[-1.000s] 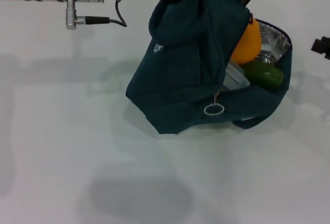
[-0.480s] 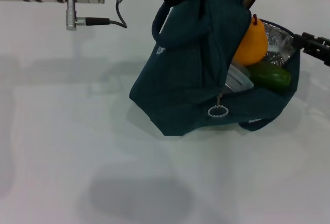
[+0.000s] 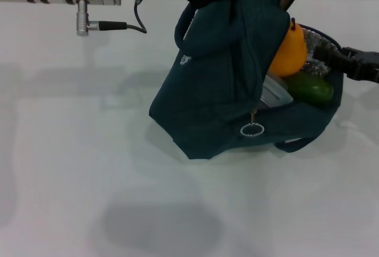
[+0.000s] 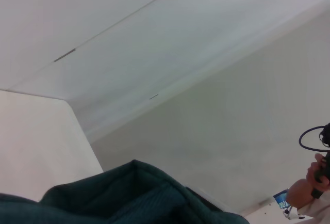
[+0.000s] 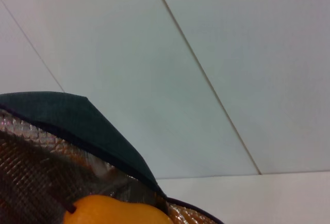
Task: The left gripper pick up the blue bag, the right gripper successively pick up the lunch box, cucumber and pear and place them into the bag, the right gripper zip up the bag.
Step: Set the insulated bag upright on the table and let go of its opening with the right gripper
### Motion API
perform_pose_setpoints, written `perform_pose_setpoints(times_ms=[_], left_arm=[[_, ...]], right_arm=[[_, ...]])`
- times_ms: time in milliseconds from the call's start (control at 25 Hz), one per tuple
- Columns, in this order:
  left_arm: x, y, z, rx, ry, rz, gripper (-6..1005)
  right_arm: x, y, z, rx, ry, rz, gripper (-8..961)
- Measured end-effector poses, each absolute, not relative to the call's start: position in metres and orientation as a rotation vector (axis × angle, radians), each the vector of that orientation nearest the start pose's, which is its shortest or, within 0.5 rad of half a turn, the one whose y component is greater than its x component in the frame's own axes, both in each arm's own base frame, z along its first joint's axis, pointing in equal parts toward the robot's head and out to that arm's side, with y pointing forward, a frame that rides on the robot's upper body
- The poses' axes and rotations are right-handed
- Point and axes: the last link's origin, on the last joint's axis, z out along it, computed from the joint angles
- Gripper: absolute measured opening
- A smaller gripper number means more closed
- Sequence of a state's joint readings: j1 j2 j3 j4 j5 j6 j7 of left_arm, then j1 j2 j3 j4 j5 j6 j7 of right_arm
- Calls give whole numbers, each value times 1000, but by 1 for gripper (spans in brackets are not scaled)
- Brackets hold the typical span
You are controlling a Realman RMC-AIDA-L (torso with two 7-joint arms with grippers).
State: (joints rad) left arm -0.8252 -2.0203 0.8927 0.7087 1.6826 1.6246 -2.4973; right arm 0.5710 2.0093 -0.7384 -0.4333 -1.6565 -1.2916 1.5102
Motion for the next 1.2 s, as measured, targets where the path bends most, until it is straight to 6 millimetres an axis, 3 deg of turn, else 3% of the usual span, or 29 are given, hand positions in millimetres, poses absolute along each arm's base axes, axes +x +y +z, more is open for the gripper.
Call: perform_pose_setpoints(times_ms=[560,800,1000,1200], left_arm=[[-112,391,26,-2737,-1692,-1058,48],[-112,391,26,-2733,-1689,-1057,48],[-116,391,23,-2728,-1694,-1057,48],[-123,392,19,-2716,-1703,-1045,48]], right_arm=[[277,380,7,-2301,1017,843,291],[276,379,13,-2309,999,875,69],[267,374,29,-2348,963,988,8],[262,368,56,-2357,939,1123,6]])
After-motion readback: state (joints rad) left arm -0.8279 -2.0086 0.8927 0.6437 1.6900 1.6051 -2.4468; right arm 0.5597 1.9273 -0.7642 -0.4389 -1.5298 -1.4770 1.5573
